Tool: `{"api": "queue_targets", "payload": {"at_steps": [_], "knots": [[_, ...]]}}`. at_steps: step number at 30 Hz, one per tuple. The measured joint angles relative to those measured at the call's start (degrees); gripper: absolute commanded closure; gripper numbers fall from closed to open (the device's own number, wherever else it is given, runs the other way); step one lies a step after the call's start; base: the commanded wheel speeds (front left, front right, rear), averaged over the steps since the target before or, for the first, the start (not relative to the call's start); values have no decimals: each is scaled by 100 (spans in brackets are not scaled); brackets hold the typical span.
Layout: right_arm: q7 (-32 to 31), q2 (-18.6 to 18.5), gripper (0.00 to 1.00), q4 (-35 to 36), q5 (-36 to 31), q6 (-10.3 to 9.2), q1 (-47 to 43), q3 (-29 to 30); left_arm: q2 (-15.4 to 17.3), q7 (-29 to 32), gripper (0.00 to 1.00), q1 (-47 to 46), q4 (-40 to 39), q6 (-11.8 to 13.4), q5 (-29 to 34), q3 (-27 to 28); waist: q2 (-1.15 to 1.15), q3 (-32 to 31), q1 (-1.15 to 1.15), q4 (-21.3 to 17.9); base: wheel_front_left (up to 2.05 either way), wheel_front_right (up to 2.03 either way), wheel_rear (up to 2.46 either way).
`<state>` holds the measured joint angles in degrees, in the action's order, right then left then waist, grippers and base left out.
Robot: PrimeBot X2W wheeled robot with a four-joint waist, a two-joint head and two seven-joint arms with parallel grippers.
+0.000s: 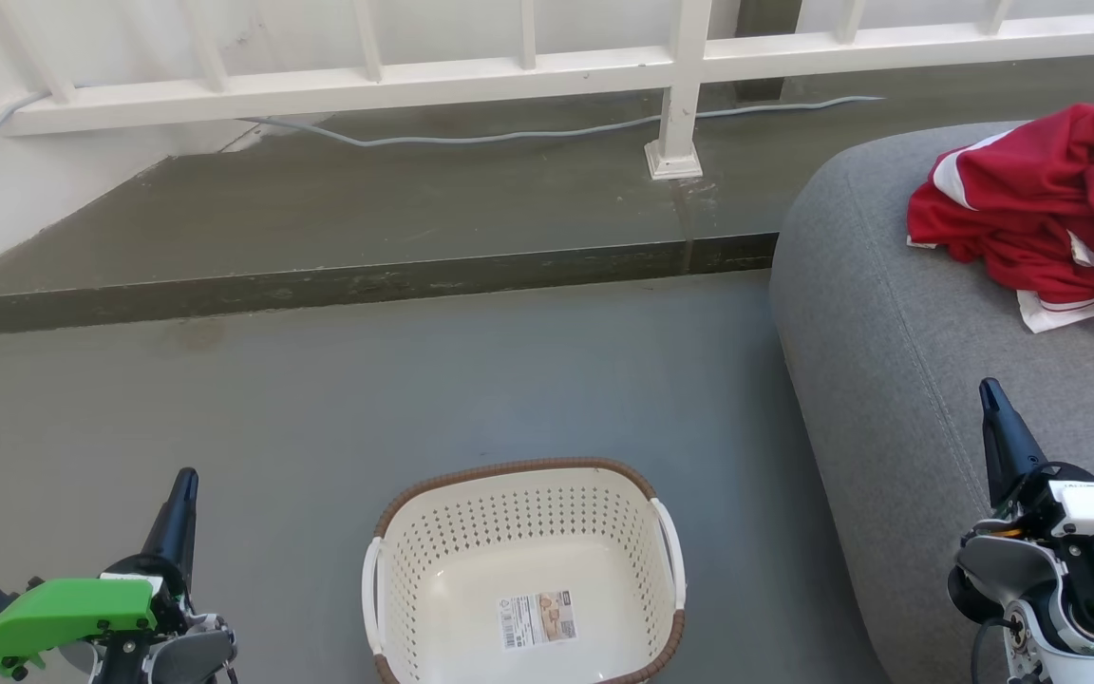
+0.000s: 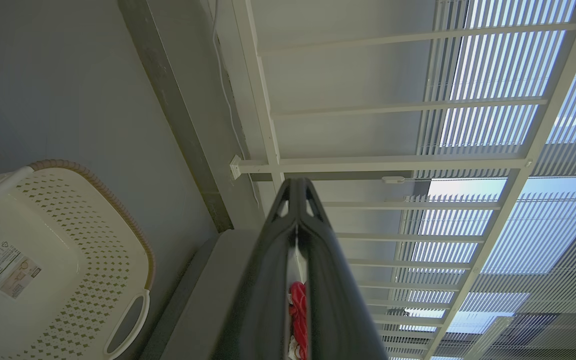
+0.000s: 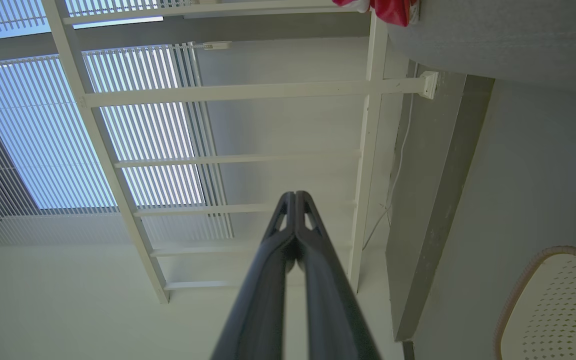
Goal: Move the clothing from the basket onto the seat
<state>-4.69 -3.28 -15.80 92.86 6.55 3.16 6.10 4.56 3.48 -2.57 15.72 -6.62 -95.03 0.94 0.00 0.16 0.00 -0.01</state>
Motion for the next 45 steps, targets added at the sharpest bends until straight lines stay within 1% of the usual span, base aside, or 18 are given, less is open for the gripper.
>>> {"api": "queue_targets", "payload": {"at_steps": [45], "knots": [[-18,1,100,1,-1,0,0,21,-8,1,100,-14,25,-42,0,35,0,-1,0,1,0,0,0]]}}
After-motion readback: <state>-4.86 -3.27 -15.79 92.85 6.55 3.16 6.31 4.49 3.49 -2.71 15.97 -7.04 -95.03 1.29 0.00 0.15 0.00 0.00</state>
